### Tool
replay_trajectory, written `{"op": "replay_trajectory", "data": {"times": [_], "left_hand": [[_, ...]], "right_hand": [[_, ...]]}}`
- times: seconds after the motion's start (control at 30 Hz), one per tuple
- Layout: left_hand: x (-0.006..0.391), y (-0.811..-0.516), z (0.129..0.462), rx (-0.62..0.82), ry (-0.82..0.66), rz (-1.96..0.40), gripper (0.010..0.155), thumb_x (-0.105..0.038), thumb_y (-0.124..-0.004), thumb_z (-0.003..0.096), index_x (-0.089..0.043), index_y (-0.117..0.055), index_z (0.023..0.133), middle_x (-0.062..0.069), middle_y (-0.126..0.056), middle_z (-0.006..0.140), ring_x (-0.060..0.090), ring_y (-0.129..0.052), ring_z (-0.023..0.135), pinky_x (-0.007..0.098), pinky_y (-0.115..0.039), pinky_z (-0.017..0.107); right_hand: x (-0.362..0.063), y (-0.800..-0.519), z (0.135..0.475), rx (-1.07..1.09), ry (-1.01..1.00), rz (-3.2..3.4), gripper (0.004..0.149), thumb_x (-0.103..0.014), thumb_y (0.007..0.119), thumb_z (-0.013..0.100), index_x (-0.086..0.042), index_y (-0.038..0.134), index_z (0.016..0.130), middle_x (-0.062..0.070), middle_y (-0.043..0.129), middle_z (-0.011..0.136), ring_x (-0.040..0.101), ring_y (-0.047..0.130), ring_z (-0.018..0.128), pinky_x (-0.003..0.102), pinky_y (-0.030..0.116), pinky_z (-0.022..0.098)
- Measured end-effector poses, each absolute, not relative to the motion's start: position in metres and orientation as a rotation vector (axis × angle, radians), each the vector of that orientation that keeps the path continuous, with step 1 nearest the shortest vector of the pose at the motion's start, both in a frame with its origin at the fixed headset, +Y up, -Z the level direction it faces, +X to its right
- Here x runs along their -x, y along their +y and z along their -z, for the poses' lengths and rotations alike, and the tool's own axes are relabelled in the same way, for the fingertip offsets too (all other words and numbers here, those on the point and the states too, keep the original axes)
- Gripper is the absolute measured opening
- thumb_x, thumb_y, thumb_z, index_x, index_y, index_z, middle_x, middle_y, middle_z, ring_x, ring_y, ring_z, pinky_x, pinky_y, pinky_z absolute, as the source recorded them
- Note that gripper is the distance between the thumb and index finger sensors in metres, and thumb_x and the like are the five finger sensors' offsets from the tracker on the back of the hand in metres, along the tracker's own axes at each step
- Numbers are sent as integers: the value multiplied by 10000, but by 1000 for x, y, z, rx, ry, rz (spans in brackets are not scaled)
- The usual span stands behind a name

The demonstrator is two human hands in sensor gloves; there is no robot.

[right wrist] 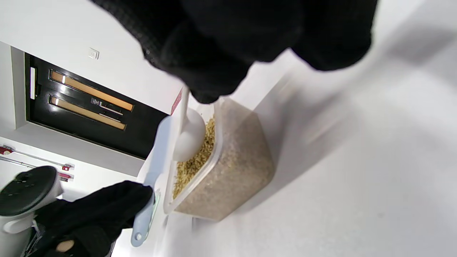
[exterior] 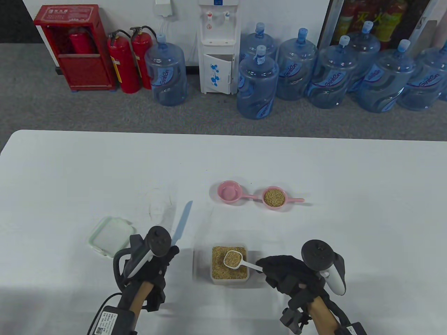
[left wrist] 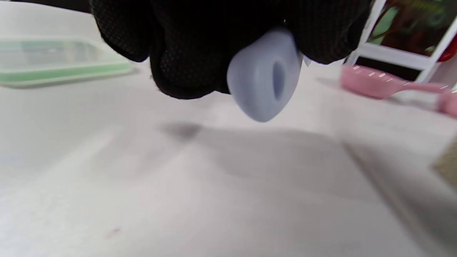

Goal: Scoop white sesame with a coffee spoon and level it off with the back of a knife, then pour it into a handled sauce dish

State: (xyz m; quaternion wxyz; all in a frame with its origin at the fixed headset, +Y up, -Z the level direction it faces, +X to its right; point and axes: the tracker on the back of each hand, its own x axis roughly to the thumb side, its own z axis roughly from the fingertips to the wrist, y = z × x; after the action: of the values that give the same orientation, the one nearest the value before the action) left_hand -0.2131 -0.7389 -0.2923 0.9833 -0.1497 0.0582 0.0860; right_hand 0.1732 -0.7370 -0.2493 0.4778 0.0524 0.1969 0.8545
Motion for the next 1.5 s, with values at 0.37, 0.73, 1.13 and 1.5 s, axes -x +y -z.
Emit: {"op": "replay_trajectory", "data": {"times": [0.37,0.73,1.13,1.5], "left_hand": [[211,-759,302,401,165,-125,452,-511,-775,506,-230,-850,852,-7,-961,670,202,-1014,557,514,-732,700],[198,-761,301,348,214,107,447,-558,-759,474,-238,-863,769,-26,-965,603,204,-1009,515,510,-735,691],[196,-739,292,194,187,80,575,-628,-689,486,-219,-837,861,6,-954,714,236,-1000,613,531,-700,715],[194,-712,272,-103,-76,-157,813,-645,-580,496,-268,-392,1192,66,-428,1262,418,-512,1178,604,-502,821]], "right_hand": [[-173,-738,249,-130,488,-2070,430,-270,731,580,-67,875,931,86,982,524,106,898,263,439,840,418],[-172,-738,249,-141,484,-2073,429,-271,731,580,-70,875,931,86,982,523,106,898,263,440,841,417],[-172,-737,250,-144,474,-2062,429,-272,731,580,-70,877,930,85,982,523,105,898,263,439,841,417],[-172,-738,249,-149,470,-2052,431,-272,731,580,-68,874,932,85,982,524,105,899,263,440,841,418]]}}
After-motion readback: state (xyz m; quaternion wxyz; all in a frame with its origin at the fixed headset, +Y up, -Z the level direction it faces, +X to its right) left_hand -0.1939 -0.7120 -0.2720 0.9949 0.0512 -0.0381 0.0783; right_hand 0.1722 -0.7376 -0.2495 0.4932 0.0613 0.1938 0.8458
